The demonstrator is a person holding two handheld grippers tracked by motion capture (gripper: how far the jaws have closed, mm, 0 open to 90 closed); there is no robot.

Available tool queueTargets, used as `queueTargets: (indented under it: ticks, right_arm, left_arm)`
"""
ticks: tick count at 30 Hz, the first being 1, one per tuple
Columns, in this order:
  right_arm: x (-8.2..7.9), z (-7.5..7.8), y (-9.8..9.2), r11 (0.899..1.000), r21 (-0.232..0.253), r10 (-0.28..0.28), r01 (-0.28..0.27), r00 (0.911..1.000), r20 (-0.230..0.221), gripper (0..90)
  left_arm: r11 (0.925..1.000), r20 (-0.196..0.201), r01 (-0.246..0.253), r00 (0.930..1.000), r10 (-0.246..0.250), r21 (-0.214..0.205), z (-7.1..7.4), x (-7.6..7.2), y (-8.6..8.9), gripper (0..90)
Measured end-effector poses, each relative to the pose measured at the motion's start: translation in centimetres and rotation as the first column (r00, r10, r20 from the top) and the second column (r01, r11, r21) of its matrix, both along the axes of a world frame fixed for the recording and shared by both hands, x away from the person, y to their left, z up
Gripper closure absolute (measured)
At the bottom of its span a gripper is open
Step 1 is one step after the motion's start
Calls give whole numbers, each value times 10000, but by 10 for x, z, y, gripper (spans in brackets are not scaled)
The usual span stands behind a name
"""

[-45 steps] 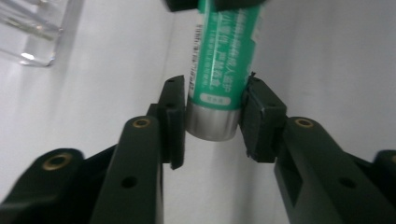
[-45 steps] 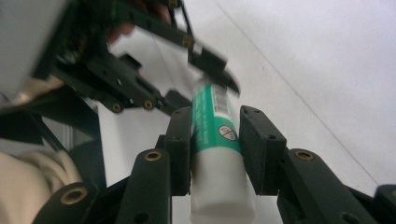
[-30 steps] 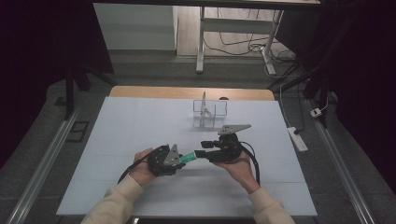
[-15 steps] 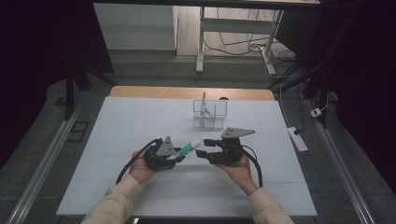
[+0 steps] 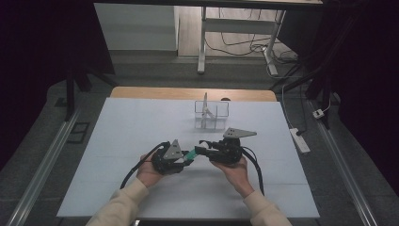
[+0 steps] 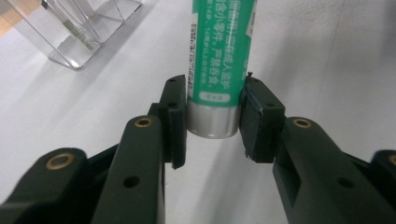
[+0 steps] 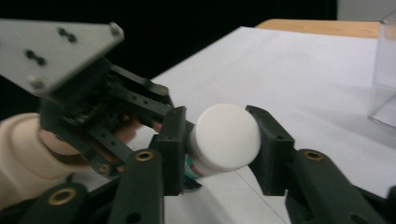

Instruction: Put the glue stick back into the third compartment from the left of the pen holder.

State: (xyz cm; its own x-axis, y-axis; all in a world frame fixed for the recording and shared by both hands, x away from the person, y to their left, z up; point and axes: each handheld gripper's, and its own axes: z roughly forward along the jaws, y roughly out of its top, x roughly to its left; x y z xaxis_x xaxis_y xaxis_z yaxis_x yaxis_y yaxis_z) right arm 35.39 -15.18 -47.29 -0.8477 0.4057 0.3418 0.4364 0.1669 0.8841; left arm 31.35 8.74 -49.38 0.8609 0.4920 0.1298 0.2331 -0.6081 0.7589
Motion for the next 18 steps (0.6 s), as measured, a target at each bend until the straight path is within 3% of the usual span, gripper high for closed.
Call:
queueTargets:
  ticks: [5,10,13,18]
  right_arm:
    - [-1,3,-1,10000,-12,-34,35,9996,287,641]
    - [3,11,-9,9986,-65,-515,521,9967,629,641]
    - [7,20,-18,9957,-156,-896,915,9915,938,642]
    - [23,42,-35,9845,-409,-1628,1707,9751,1504,641]
  left_arm:
    - [9990,-79,-330,9994,328,-296,2,2,6,531]
    - [9972,-373,-611,9975,595,-438,4,-2,19,448]
    - [9950,-527,-818,9955,789,-572,6,-7,31,432]
    - [9905,-919,-1219,9890,1158,-638,5,-17,56,402]
